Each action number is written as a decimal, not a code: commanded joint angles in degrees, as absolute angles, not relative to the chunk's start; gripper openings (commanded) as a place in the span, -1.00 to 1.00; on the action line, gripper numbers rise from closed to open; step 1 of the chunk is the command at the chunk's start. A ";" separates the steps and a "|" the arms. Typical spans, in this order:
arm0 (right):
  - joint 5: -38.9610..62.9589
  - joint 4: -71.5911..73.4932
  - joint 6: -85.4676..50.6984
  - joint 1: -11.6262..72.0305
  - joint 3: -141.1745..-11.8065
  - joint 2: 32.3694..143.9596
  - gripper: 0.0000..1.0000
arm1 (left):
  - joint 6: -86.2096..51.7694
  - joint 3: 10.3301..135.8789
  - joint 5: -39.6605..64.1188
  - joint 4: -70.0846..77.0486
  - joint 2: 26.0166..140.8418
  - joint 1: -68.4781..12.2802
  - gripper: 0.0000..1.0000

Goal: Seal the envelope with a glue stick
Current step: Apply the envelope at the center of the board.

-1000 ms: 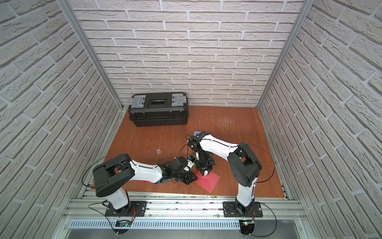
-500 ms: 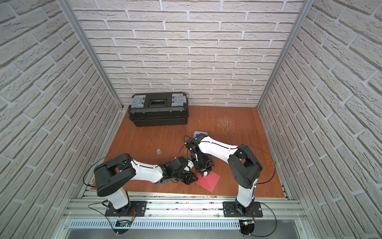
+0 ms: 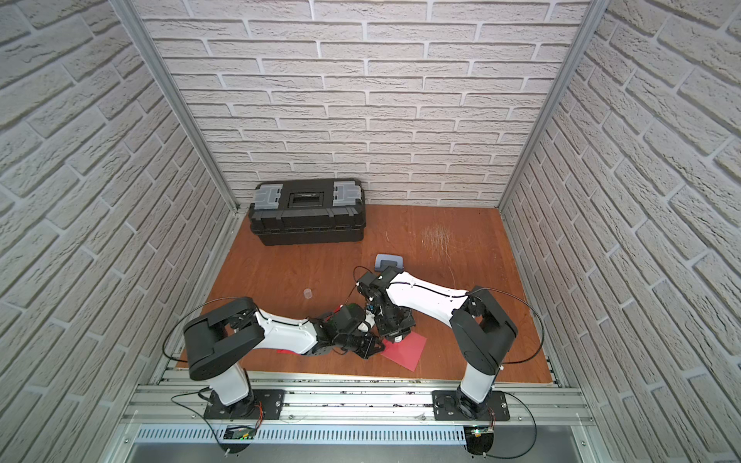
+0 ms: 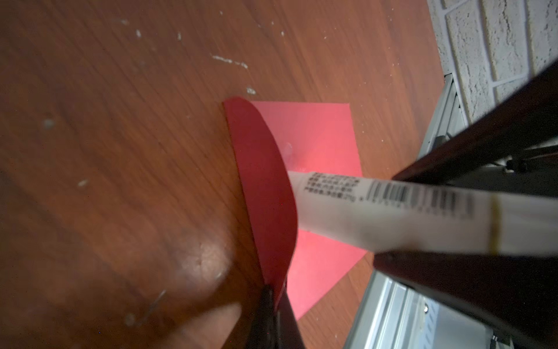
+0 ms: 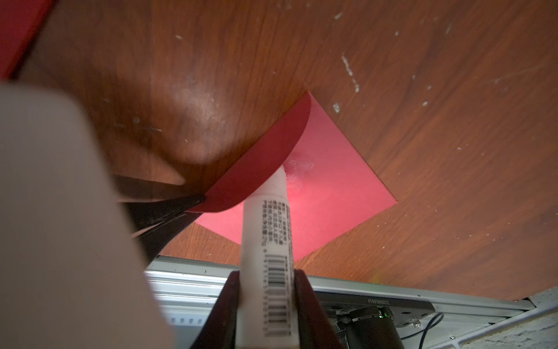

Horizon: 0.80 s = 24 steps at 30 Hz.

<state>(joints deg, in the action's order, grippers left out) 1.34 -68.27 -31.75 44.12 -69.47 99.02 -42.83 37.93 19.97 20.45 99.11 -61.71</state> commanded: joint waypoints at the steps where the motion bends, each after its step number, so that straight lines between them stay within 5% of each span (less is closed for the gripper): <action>1: 0.89 -67.44 -32.07 44.36 -68.19 94.94 -0.95 | -40.26 37.98 16.20 11.84 96.98 -62.53 -0.85; 15: 7.17 -72.16 -28.65 39.41 -66.58 83.16 -0.95 | -29.15 43.50 10.27 -6.95 90.91 -62.88 -0.81; 24: 14.96 -69.78 -26.74 35.72 -66.18 80.74 -0.95 | -20.77 43.81 3.69 -7.93 78.62 -63.84 -0.09</action>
<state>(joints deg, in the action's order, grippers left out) 10.83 -70.78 -27.99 36.25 -66.83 82.48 -25.74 42.92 7.18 -8.34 82.81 -63.13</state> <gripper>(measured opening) 0.265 0.445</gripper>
